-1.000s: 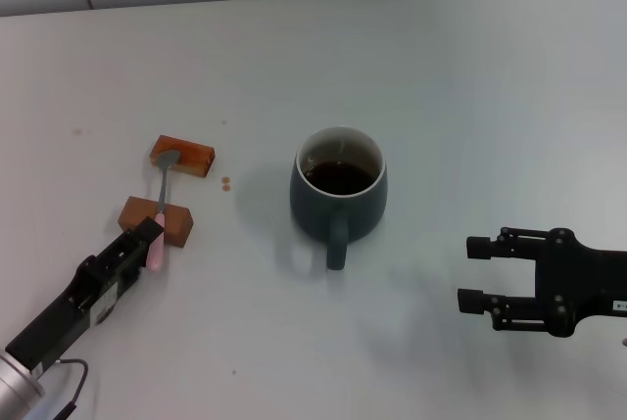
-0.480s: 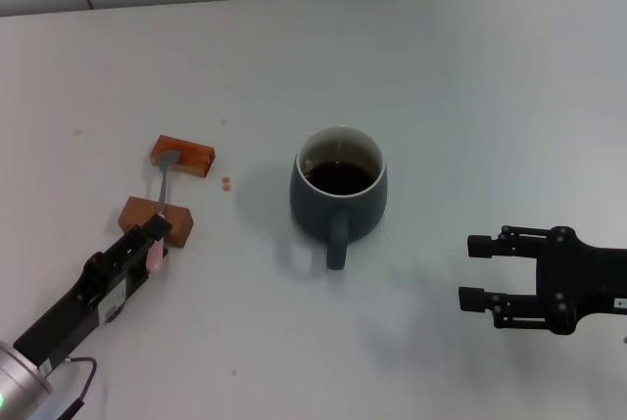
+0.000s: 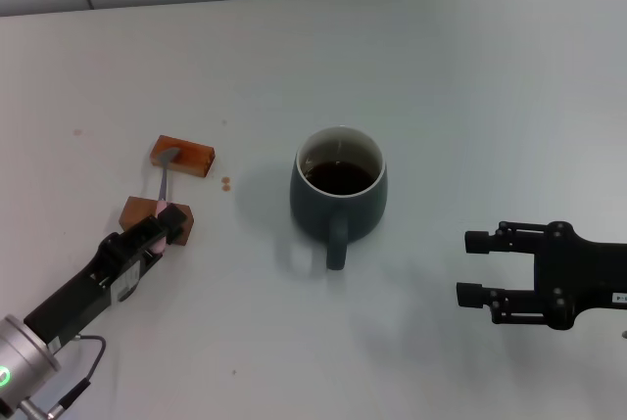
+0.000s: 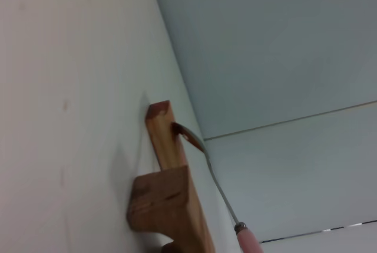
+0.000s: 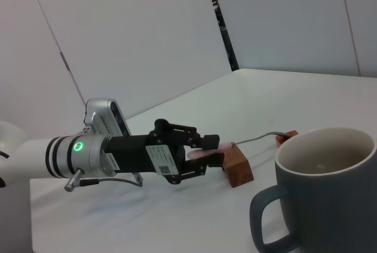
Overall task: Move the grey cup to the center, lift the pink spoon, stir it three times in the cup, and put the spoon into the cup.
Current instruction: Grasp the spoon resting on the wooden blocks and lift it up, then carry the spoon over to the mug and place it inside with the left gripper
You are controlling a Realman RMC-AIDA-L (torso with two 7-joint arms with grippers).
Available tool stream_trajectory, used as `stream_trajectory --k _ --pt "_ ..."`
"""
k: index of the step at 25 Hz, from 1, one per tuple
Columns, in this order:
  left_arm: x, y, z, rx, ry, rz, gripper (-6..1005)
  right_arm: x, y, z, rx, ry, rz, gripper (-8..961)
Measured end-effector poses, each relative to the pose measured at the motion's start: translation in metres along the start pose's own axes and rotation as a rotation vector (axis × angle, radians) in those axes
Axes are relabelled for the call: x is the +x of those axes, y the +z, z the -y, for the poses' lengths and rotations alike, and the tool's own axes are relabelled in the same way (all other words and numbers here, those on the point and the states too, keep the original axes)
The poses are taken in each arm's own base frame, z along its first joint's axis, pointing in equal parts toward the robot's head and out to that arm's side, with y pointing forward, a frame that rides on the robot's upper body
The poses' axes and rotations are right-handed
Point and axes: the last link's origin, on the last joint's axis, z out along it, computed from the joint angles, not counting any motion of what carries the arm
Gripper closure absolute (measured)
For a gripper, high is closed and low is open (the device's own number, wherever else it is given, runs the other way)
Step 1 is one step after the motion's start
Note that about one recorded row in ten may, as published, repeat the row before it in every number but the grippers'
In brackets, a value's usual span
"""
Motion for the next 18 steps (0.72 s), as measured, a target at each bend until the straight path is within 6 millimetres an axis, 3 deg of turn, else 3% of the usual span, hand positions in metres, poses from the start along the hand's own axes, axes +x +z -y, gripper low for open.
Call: stream_trajectory --k 7,13,18 --pt "0.005 -0.008 -0.002 -0.019 0.008 -0.027 797 0.000 0.000 0.000 -0.001 0.005 0.000 227" --pt "0.020 -0.006 -0.015 -0.092 0.058 -0.029 854 0.001 0.001 0.000 0.001 0.008 0.001 228" --pt "0.050 0.017 -0.045 -0.148 0.245 0.144 873 0.000 0.001 0.001 0.003 0.004 0.002 228"
